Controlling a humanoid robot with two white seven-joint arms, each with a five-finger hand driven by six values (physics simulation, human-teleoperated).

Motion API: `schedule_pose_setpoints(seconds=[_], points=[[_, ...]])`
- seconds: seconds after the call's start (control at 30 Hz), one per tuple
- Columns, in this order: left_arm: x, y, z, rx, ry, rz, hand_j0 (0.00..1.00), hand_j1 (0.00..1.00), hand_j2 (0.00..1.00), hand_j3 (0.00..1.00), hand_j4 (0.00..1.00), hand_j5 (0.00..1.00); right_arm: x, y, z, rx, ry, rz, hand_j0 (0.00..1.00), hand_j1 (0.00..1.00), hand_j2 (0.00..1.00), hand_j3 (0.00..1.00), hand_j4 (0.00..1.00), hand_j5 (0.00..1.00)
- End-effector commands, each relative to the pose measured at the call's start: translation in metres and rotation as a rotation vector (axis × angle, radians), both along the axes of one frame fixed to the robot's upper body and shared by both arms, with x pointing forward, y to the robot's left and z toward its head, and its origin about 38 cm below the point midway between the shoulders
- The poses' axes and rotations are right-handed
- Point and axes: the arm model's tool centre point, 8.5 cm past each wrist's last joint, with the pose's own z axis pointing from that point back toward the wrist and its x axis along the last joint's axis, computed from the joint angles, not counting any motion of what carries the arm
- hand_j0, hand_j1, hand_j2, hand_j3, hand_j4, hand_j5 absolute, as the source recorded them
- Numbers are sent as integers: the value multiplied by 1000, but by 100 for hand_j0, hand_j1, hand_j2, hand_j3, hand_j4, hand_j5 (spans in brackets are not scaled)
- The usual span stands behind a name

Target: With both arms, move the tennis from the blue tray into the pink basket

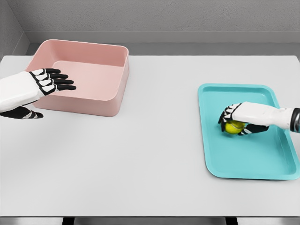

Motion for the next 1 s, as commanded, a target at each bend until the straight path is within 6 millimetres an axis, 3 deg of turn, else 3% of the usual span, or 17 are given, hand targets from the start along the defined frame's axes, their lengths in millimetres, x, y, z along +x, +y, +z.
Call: schedule_pose_setpoints(seconds=[0.0,0.17,0.27,0.43,0.77,0.97], points=[[0,0,2,-2,1,1,100,100,100,100,100,100,1,-4,7,8,-11,-12,45,45,45,45,45,45],[-3,-1,5,8,-4,-9,100,100,100,100,100,100,4,-11,19,7,-39,-28,36,36,36,36,36,36],[-3,-1,4,7,-3,-10,100,100,100,100,100,100,7,-15,28,11,-64,-40,36,36,36,36,36,36],[-3,-1,5,8,-4,-9,100,100,100,100,100,100,3,-5,46,16,-108,3,36,36,36,36,36,36],[-3,-1,4,6,-2,-10,100,100,100,100,100,100,-18,50,69,57,-182,182,36,36,36,36,36,36],[-3,-1,3,6,-1,-10,100,100,100,100,100,100,-17,75,66,108,-190,225,35,35,35,35,35,35]])
